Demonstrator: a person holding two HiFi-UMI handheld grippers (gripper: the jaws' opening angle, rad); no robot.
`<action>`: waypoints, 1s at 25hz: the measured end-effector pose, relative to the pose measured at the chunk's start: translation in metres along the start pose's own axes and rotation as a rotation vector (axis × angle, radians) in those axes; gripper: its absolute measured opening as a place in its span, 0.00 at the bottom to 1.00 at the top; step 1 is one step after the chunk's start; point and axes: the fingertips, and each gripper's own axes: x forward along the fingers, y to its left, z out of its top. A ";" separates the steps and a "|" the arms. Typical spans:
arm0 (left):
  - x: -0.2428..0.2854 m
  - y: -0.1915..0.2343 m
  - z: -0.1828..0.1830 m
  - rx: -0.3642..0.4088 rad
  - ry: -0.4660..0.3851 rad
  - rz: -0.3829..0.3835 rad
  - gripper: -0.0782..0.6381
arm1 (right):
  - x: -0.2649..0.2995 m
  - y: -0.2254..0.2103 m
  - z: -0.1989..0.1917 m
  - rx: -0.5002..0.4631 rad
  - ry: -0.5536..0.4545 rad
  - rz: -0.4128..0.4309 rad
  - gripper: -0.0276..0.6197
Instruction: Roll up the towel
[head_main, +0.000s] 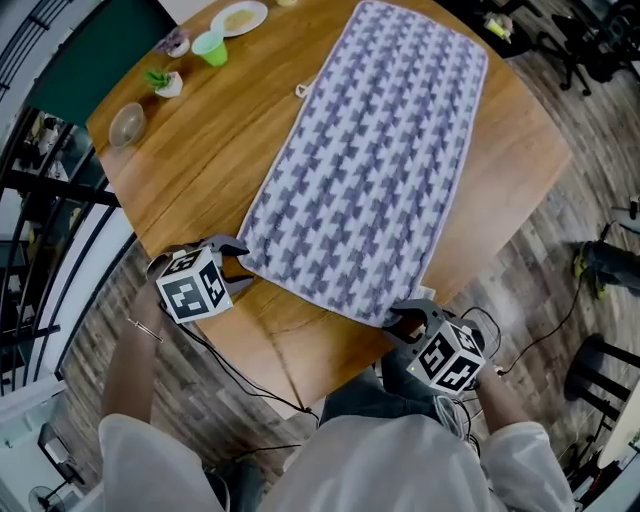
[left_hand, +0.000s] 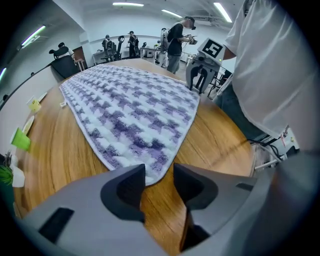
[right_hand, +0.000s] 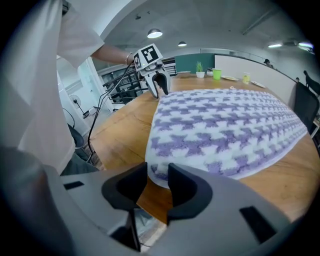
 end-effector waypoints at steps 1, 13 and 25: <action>0.001 0.001 -0.001 0.007 0.002 0.000 0.36 | 0.000 -0.002 0.000 0.003 0.003 -0.004 0.23; -0.003 0.007 0.002 0.006 -0.026 0.038 0.17 | -0.006 -0.008 0.002 0.074 -0.003 0.018 0.06; -0.041 0.045 0.042 0.024 -0.032 0.058 0.18 | -0.069 -0.069 0.030 0.392 -0.278 0.008 0.06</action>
